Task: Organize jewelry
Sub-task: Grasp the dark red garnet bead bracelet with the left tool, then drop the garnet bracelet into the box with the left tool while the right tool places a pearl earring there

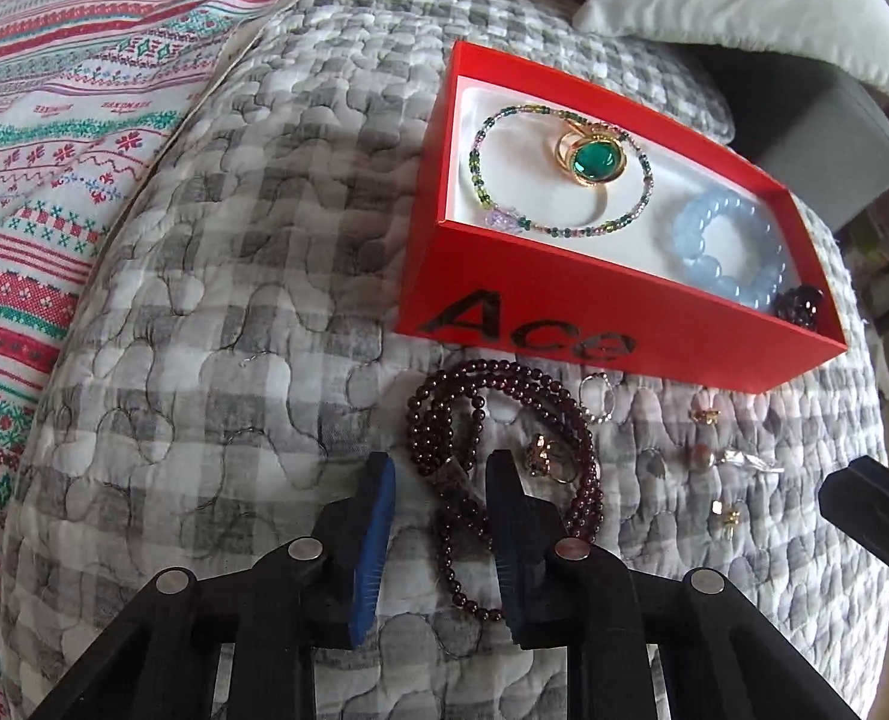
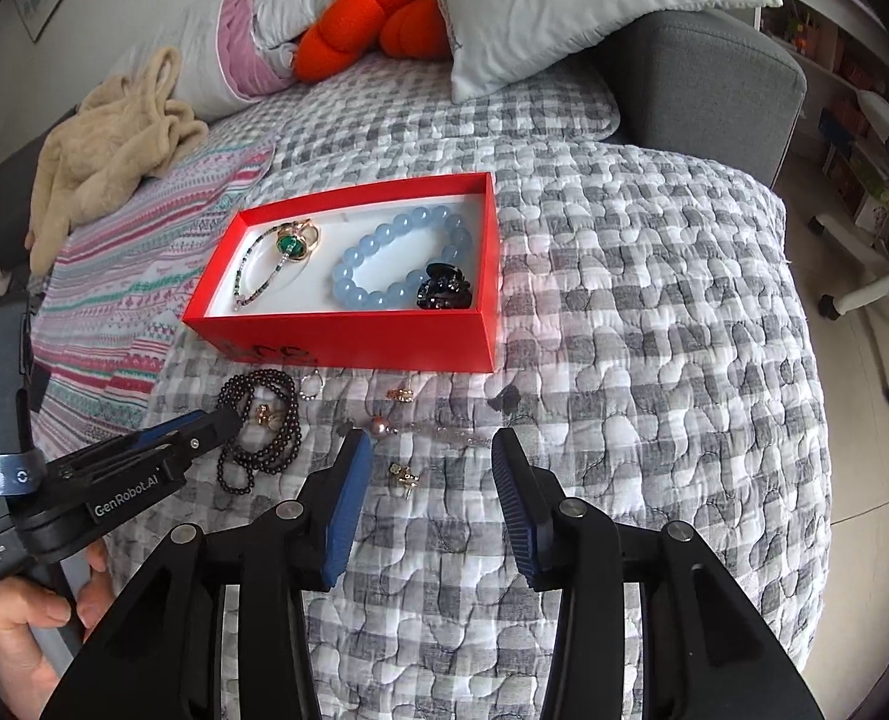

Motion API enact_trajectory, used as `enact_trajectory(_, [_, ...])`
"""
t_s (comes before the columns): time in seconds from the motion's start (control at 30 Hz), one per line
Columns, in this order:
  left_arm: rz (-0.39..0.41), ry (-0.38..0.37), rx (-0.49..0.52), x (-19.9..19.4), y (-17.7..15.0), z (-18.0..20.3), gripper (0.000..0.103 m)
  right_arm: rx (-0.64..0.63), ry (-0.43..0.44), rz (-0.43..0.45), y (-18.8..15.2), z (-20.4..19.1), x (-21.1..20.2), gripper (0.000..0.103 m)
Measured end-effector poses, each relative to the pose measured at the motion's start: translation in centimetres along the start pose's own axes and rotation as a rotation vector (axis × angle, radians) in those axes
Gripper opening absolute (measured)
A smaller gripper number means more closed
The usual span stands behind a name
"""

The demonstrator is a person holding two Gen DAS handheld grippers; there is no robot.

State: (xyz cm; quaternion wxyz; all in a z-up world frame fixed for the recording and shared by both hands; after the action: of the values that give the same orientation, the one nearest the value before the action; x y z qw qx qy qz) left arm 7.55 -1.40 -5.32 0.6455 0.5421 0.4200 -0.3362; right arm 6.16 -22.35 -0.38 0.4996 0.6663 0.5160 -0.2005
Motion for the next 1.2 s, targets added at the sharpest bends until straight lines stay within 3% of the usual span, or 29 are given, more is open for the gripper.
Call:
enact_trajectory(0.27, [0.019,0.009,0.021,-0.4,0.1,0.2,0.006,0.051,0.047,-0.045,0.2,1.0,1.7,0.045])
enact_trajectory(0.47, [0.101,-0.048,0.046,-3.8,0.6,0.0,0.005,0.06,0.069,-0.052,0.8,1.0,2.8,0.045])
enact_trajectory(0.77, [0.22,-0.14,0.058,-8.8,0.6,-1.5,0.005,-0.111,0.036,-0.093,2.2,-0.6,3.3,0.044])
enact_trajectory(0.93, [0.226,-0.156,0.067,-9.1,0.7,-2.1,0.005,-0.213,-0.01,-0.163,1.9,-0.5,4.6,0.036])
enact_trajectory(1.17, [0.215,-0.153,0.063,-8.7,0.8,-2.2,0.005,-0.218,-0.037,-0.209,1.8,0.5,7.1,0.034])
enact_trajectory(1.2, [0.211,-0.15,0.063,-8.5,0.8,-2.3,0.005,-0.222,-0.039,-0.208,1.8,0.5,7.1,0.03])
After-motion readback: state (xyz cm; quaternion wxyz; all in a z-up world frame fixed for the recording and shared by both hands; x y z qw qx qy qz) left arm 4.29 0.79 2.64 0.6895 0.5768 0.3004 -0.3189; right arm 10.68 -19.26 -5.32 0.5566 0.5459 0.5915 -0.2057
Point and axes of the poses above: each gripper's, at about its wrist camera, not at the fingertips, and x roughly the way its jaws point, z to its right, y to its top, the point moved 1 cm from there along x, roughly the way its jaws point, and after that the axes turned 13 degrees about y, right-handed, at the moved point
